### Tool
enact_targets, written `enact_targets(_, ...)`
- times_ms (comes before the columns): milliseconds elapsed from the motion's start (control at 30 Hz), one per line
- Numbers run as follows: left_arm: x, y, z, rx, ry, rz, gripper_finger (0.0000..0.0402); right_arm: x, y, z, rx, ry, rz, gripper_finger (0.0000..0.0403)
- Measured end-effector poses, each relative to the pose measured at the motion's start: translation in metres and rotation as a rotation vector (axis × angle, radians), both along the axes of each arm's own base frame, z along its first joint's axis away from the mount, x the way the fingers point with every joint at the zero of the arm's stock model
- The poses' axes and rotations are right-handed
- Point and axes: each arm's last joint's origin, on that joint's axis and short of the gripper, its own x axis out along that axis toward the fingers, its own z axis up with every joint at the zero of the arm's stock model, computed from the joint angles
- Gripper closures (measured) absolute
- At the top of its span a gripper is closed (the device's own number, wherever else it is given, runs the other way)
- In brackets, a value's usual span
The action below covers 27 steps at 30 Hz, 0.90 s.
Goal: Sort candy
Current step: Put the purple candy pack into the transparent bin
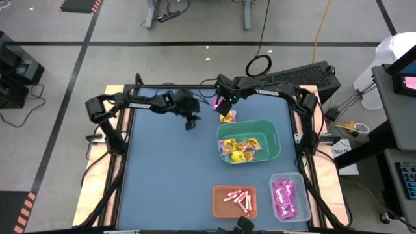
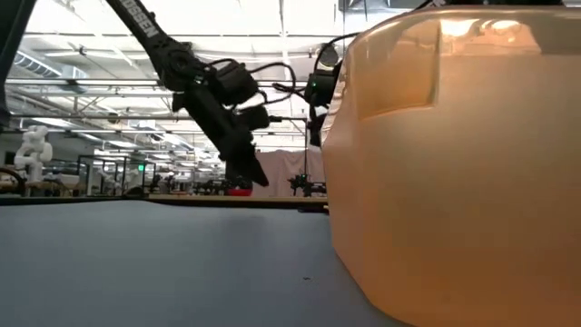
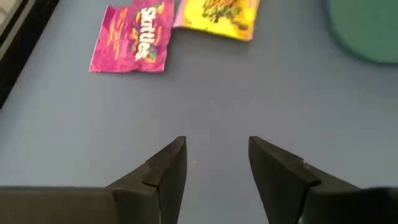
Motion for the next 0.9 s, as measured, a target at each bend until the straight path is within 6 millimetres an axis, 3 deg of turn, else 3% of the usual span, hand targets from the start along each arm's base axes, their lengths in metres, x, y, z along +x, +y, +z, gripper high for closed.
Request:
enact_targets(167,-0.021,0.002,-0.002,-0.066,-0.019,-0.101,0.0226,0.001,-0.001,-0.005,-0.026,0.043,0.122,0.0245)
enact_targets(467,-0.067,0.033,-0.011,-0.144,-0.004,-0.017,0.0226,0.009,-0.003,-0.01,-0.016,-0.022,0.291,0.0245)
enact_targets(733,-0.073,0.041,-0.011,-0.156,-0.03,0.0,0.0226,0.012,-0.005,-0.038,0.024,0.057,0.32,0.0245)
enact_targets(900,-0.073,0.04,-0.011,-0.15,-0.031,-0.01,0.0226,0.009,-0.011,-0.037,0.019,0.057,0.304,0.0245)
